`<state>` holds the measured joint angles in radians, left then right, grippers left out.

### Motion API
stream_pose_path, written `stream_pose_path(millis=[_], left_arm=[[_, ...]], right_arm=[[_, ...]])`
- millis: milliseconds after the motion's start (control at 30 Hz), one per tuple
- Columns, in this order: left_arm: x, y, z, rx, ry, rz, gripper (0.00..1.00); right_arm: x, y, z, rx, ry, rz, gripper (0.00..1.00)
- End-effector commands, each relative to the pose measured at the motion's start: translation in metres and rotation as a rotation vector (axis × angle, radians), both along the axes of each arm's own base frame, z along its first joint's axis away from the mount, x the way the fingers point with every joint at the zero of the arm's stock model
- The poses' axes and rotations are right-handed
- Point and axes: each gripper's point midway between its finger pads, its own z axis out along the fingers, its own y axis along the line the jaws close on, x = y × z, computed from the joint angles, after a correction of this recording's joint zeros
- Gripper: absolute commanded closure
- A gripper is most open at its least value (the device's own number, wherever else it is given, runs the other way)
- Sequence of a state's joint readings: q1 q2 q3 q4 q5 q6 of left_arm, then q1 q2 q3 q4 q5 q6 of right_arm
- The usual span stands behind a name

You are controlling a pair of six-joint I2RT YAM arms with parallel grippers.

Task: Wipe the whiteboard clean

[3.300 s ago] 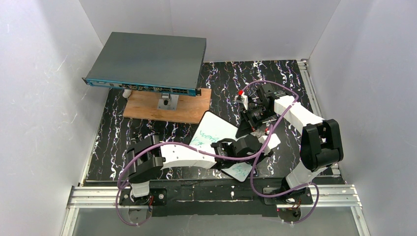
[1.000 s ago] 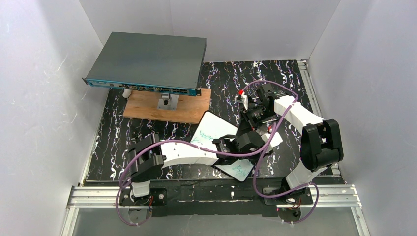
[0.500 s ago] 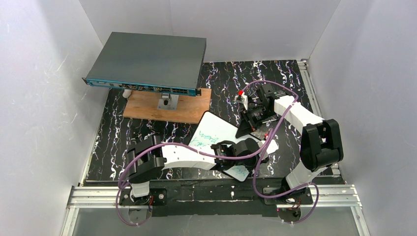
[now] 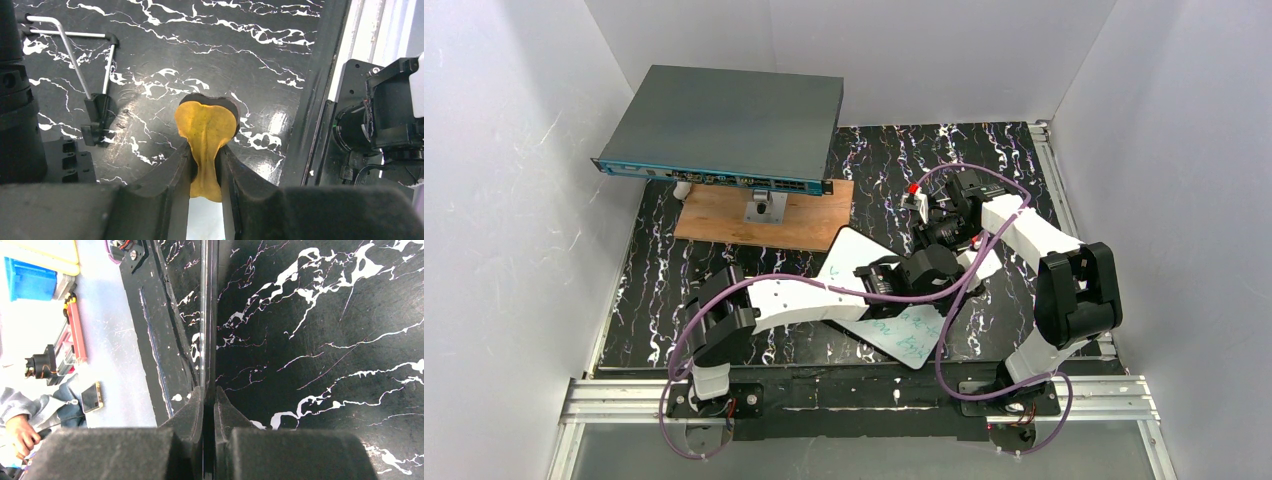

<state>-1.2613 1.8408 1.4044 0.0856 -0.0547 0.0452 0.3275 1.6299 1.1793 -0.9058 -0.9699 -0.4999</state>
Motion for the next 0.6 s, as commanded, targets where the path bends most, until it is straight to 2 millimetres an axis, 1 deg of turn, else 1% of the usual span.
stream_pose_path(millis=[0,100,300,400,467,567], left_arm=[[0.006,0.002,-0.001,0.007,0.004,-0.011,1.00],[0.000,0.002,-0.008,-0.010,0.041,-0.019,1.00],[-0.029,-0.007,-0.021,-0.064,0.174,-0.091,1.00],[-0.041,-0.013,-0.028,-0.061,0.204,-0.109,1.00],[-0.043,-0.014,-0.033,-0.054,0.208,-0.108,1.00],[-0.039,-0.012,-0.034,-0.041,0.188,-0.090,1.00]], right_arm=[[0.002,0.005,0.010,0.048,-0.054,0.021,0.99],[0.002,0.005,0.010,0.049,-0.056,0.022,0.99],[0.002,0.005,0.010,0.048,-0.053,0.022,0.99],[0.002,0.005,0.009,0.047,-0.051,0.021,0.99],[0.002,0.005,0.010,0.047,-0.053,0.022,0.99],[0.002,0.005,0.010,0.047,-0.053,0.022,0.99]])
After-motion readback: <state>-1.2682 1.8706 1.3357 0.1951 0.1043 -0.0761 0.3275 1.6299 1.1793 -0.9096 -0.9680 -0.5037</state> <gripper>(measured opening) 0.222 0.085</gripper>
